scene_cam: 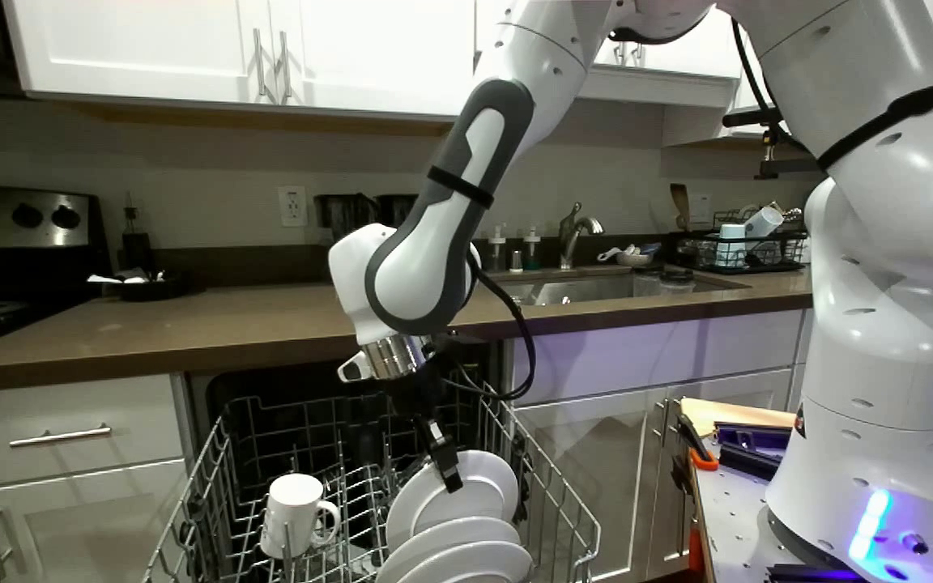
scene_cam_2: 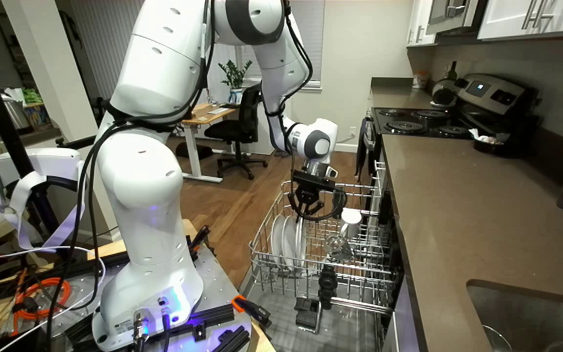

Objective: Pick up the white plate from the countertop and put it in the dishwasher.

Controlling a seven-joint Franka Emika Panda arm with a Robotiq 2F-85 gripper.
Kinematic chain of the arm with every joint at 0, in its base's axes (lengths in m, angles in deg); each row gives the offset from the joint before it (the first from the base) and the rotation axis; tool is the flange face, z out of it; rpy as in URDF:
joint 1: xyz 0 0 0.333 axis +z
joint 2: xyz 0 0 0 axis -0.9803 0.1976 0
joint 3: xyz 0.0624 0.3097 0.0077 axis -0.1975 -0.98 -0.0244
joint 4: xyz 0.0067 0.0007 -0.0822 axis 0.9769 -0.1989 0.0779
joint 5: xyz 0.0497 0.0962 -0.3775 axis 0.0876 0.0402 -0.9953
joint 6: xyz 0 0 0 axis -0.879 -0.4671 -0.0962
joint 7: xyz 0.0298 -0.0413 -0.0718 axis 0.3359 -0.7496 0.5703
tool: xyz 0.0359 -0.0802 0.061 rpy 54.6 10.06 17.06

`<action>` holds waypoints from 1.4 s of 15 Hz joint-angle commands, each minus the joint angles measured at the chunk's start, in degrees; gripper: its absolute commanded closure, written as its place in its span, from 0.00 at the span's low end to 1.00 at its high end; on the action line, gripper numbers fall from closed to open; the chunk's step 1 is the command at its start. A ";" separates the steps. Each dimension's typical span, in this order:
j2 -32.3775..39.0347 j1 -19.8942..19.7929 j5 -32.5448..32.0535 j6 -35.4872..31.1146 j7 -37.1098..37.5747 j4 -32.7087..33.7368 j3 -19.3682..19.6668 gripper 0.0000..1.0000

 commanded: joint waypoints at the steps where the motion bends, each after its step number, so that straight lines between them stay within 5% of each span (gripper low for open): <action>1: -1.73 0.06 -1.14 0.17 4.43 -0.91 -1.05 0.93; 11: -2.09 0.95 -1.43 -0.71 10.82 -1.95 -1.37 0.93; 21: -1.90 5.02 -11.02 -3.34 15.97 -3.06 -0.07 0.93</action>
